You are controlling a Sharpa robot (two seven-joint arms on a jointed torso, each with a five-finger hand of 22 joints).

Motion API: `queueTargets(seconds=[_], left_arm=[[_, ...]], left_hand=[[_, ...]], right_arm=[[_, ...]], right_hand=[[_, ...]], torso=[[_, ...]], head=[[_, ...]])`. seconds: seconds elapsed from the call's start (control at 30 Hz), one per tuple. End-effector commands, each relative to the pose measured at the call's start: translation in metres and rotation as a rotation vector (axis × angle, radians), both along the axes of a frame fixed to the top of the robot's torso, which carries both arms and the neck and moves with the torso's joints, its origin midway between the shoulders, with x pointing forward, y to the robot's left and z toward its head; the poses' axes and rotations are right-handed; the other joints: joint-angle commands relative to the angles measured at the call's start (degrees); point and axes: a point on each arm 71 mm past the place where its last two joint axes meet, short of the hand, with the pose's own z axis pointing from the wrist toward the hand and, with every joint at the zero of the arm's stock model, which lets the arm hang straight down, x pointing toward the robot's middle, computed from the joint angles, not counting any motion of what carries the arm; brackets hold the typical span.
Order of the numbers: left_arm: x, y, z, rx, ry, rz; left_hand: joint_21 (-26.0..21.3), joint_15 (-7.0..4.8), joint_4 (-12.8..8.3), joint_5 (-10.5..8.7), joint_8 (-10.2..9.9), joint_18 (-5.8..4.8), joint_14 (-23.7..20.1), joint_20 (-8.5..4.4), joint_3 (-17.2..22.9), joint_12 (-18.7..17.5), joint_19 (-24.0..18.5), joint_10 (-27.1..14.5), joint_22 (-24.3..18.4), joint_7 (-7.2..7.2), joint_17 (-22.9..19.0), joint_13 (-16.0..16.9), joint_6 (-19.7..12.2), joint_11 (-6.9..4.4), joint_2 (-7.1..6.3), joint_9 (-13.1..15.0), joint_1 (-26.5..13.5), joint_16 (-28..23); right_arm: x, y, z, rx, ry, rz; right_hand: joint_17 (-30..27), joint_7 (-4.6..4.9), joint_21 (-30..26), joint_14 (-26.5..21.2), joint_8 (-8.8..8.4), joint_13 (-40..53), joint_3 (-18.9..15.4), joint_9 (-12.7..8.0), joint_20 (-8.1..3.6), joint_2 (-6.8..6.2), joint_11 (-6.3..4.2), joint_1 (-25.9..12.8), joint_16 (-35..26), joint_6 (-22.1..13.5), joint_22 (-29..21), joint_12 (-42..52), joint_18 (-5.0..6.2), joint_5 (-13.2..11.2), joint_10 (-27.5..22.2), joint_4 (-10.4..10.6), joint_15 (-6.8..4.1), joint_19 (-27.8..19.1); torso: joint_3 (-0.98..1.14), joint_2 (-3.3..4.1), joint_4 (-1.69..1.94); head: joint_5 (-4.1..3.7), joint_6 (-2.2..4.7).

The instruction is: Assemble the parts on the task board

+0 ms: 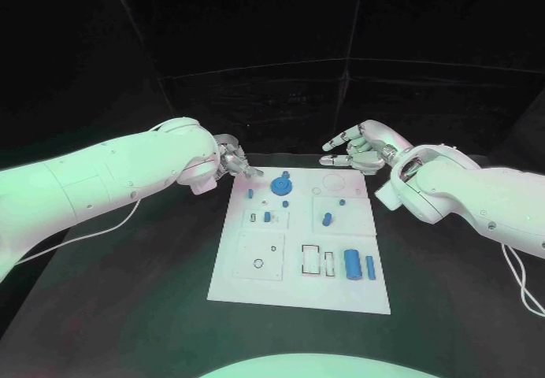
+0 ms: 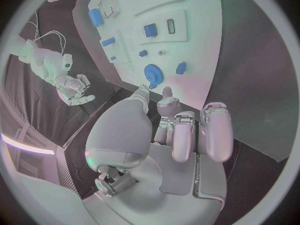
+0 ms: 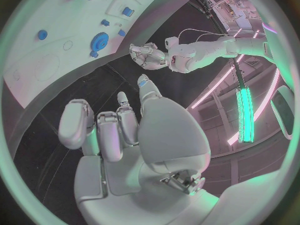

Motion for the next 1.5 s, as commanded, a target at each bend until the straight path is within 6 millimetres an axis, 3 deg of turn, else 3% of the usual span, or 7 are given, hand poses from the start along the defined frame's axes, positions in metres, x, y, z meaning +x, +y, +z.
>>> queueTargets(seconds=[0.03, 0.53, 1.5], left_arm=[[0.004, -0.002, -0.002, 0.015, 0.037, -0.052], [0.016, 0.0, -0.016, 0.142, 0.092, -0.04], [0.022, 0.001, -0.027, 0.186, 0.146, -0.038]], left_hand=[[-0.2, 0.42, 0.2, 0.0, -0.3, -0.02, 6.1, 0.49, -0.5, -0.2, 0.6, -0.4, 1.1, 0.37, 15.1, 0.0, 0.0, -0.07, 0.03, -0.2, 0.4, 0.2], [0.3, 0.51, 1.2, -0.01, -0.6, -0.15, 6.1, 0.74, -3.0, 0.5, 0.9, -0.1, 1.9, 0.35, 15.1, 0.5, 0.8, -0.04, 0.6, -1.1, -0.6, 0.2], [0.6, 0.42, 0.9, 0.0, -0.5, -0.25, 6.1, 0.7, -4.3, 1.0, 1.1, 0.2, 2.4, 0.19, 15.1, 0.8, 1.4, -0.17, 1.18, -1.5, -0.1, 0.2]], right_arm=[[0.0, 0.001, 0.002, 0.009, -0.008, 0.003], [0.0, 0.004, 0.002, 0.011, -0.011, 0.009], [0.001, 0.007, 0.001, 0.011, -0.009, 0.017]], right_hand=[[7.5, 0.07, -0.2, 4.2, 0.33, 2.7, -0.4, -0.1, 0.14, 0.55, -0.07, -0.1, -0.2, -0.3, -0.1, -0.2, 0.58, 0.3, -0.1, -0.1, -0.51, -0.3], [7.5, 0.07, -0.2, 4.2, 0.34, 2.7, -0.4, -0.1, 0.14, 0.67, -0.07, 0.0, -0.2, -0.4, -0.1, -0.2, 0.58, 0.4, -0.1, 0.0, -0.51, -0.3], [7.5, 0.08, -0.2, 4.2, 0.36, 2.7, -0.4, -0.1, 0.13, 0.82, -0.07, 0.1, -0.2, -0.4, -0.1, -0.2, 0.58, 0.5, -0.1, 0.0, -0.52, -0.3]], torso=[[-0.19, 0.21, -0.19], [-0.21, 0.2, -0.29], [-0.13, 0.2, -0.17]], head=[[-0.01, -0.04], [0.33, -0.26], [0.19, -0.57]])
